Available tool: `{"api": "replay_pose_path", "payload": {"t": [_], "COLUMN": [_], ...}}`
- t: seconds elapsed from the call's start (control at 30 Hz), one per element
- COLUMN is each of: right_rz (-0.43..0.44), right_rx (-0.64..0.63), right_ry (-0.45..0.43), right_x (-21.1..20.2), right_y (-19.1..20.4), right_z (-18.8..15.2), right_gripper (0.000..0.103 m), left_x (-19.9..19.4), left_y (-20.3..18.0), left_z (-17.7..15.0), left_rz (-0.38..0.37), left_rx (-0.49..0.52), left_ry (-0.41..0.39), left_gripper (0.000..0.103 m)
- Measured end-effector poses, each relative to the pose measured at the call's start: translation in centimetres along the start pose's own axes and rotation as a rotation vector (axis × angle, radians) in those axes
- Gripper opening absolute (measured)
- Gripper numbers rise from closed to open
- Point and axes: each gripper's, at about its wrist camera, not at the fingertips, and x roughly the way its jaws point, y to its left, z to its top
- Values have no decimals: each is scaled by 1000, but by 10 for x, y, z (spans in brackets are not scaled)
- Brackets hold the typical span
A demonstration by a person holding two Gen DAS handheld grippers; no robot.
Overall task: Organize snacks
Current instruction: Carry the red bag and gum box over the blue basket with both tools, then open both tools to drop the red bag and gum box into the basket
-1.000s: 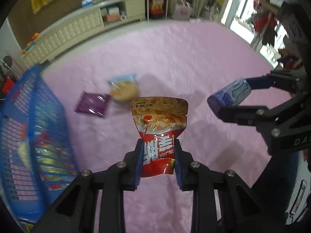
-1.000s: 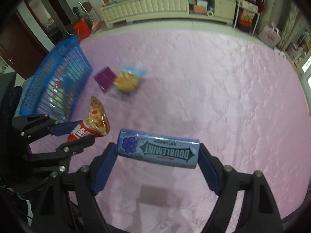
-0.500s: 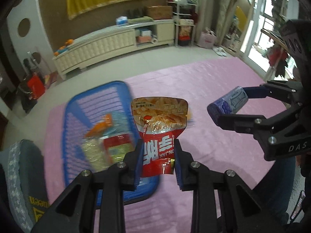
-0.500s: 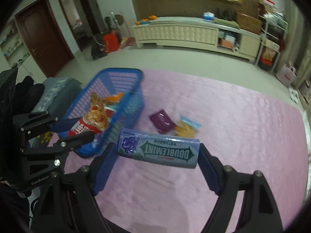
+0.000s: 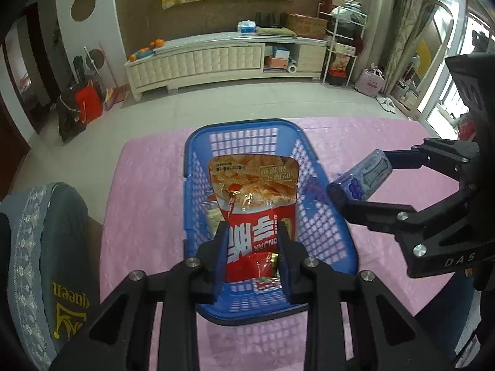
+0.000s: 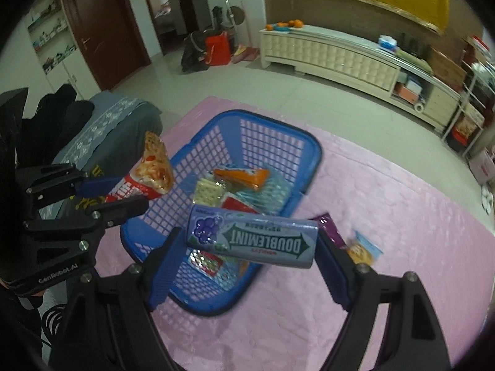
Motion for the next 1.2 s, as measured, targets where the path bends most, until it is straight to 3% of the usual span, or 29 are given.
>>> {"api": "replay_pose_path", "payload": {"t": [0.23, 0.5, 0.9, 1.2], "right_rz": [-17, -30, -59, -61], "right_rx": [-73, -56, 82, 180], "right_ry": [53, 101, 50, 50], "right_x": [35, 62, 31, 36], "right_y": [9, 3, -31, -71], "right_z": [20, 27, 18, 16], "right_gripper": [84, 85, 92, 92], "left_x": [13, 27, 31, 64], "left_y": [22, 27, 13, -5], "left_z": [-1, -1, 9, 29], "left_rz": [-6, -22, -43, -55], "left_rx": [-37, -48, -16, 3], "left_ry": [21, 37, 41, 88], "left_gripper": [27, 27, 27, 27]}}
